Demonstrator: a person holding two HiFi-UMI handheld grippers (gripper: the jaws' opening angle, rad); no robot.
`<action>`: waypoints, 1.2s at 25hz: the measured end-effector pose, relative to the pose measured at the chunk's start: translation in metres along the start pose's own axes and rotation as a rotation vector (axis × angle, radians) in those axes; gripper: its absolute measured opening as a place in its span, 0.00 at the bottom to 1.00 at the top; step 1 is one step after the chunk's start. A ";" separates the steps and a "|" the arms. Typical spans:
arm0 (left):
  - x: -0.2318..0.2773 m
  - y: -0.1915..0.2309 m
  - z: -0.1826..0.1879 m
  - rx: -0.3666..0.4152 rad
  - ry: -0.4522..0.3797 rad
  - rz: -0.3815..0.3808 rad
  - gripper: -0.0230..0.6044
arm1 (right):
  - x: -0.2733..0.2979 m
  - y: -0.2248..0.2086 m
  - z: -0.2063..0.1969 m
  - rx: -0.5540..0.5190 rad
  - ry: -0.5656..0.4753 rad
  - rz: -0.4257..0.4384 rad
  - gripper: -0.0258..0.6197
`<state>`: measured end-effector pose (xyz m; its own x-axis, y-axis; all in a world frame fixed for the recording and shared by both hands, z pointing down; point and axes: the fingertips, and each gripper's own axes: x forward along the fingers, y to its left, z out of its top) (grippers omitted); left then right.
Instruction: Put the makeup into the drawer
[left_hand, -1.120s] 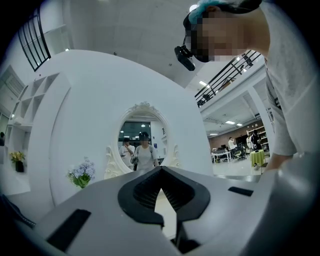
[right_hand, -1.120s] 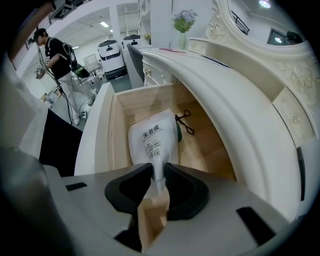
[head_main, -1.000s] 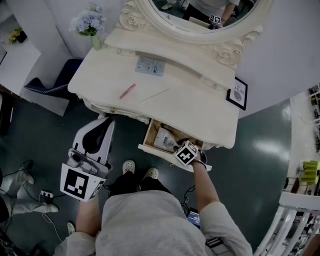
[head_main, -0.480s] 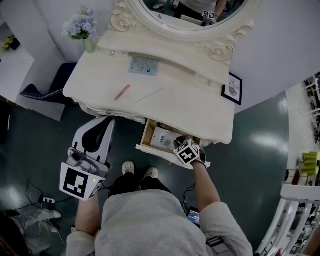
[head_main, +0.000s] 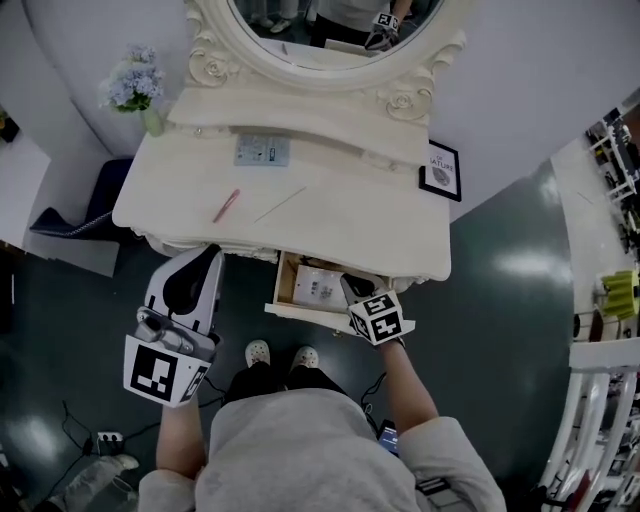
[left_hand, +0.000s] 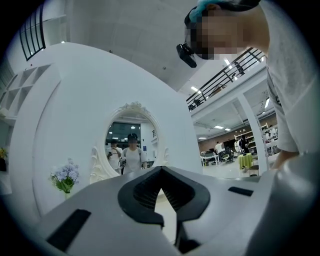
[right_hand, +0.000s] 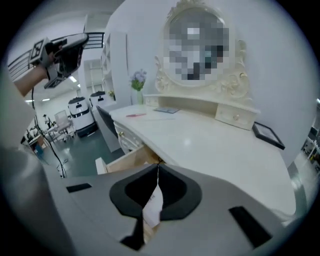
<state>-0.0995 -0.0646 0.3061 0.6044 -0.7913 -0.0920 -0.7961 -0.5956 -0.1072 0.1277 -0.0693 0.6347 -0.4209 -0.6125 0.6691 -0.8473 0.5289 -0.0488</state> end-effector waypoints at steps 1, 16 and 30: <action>0.002 -0.002 0.000 0.000 -0.002 -0.009 0.06 | -0.006 0.000 0.007 0.015 -0.034 -0.008 0.08; 0.017 -0.024 0.003 -0.011 -0.022 -0.111 0.06 | -0.095 0.009 0.105 0.099 -0.417 -0.103 0.08; 0.016 -0.036 0.005 -0.030 -0.036 -0.152 0.06 | -0.166 0.026 0.156 0.077 -0.595 -0.160 0.08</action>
<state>-0.0616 -0.0552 0.3040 0.7181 -0.6868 -0.1125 -0.6957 -0.7123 -0.0927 0.1250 -0.0452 0.4067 -0.3761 -0.9151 0.1450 -0.9265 0.3729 -0.0501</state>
